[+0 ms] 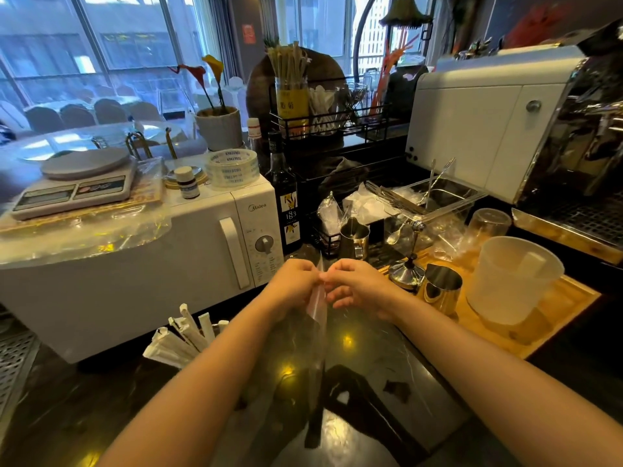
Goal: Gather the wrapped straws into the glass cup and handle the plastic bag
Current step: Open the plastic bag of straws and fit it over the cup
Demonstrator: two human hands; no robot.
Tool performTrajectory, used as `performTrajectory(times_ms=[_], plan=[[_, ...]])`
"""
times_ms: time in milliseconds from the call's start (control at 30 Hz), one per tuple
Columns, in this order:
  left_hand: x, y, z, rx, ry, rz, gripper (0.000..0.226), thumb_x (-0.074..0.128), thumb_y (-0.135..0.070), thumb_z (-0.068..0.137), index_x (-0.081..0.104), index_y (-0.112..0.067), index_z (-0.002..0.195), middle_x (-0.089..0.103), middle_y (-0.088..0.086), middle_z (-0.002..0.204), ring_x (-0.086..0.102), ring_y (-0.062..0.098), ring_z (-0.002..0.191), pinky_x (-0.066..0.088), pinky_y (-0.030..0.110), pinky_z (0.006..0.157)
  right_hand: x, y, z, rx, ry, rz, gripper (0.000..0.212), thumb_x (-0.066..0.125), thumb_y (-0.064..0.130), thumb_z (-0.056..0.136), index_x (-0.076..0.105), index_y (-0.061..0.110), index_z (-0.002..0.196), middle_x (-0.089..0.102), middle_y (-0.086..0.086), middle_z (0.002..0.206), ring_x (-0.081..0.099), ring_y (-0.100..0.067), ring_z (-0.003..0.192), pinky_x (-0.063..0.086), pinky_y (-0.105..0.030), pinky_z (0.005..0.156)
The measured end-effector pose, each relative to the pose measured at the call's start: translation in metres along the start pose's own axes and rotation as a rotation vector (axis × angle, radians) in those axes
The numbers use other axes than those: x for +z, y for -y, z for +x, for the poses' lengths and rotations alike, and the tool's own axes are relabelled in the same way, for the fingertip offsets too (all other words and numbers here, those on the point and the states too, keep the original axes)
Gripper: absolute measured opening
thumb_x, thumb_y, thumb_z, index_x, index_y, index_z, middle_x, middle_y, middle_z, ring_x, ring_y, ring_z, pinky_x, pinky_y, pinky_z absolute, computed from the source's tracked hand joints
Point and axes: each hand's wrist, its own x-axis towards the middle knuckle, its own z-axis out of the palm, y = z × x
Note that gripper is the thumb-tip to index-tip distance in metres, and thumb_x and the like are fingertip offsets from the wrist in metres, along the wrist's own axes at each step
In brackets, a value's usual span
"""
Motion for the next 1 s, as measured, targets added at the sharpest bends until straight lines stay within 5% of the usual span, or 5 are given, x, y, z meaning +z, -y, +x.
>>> performTrajectory(times_ms=[467, 667, 1000], plan=[[0.005, 0.032, -0.03, -0.147, 0.281, -0.476, 0.031, 0.045, -0.034, 0.09, 0.067, -0.013, 0.084, 0.067, 0.007, 0.075, 0.063, 0.022, 0.075, 0.054, 0.031, 0.069, 0.015, -0.018, -0.012, 0.059, 0.103, -0.028, 0.018, 0.073, 0.022, 0.074, 0.059, 0.015, 0.064, 0.064, 0.002, 0.056, 0.063, -0.008, 0.051, 0.052, -0.017, 0.05], [0.012, 0.035, -0.034, -0.105, 0.298, -0.475, 0.031, 0.042, -0.032, 0.092, 0.063, -0.011, 0.086, 0.064, 0.009, 0.074, 0.062, 0.022, 0.071, 0.055, 0.028, 0.064, 0.015, -0.018, -0.016, 0.1, 0.132, -0.032, 0.024, 0.072, 0.027, 0.075, 0.057, 0.016, 0.059, 0.061, 0.008, 0.045, 0.059, -0.005, 0.044, 0.049, -0.015, 0.046], [0.01, 0.036, -0.039, -0.063, 0.308, -0.431, 0.021, 0.045, -0.015, 0.091, 0.059, -0.011, 0.076, 0.067, -0.004, 0.056, 0.065, 0.009, 0.056, 0.054, 0.019, 0.053, 0.009, -0.015, -0.024, 0.156, 0.225, -0.074, 0.018, 0.06, 0.012, 0.084, 0.065, 0.011, 0.067, 0.065, 0.003, 0.053, 0.061, -0.007, 0.049, 0.05, -0.016, 0.048]])
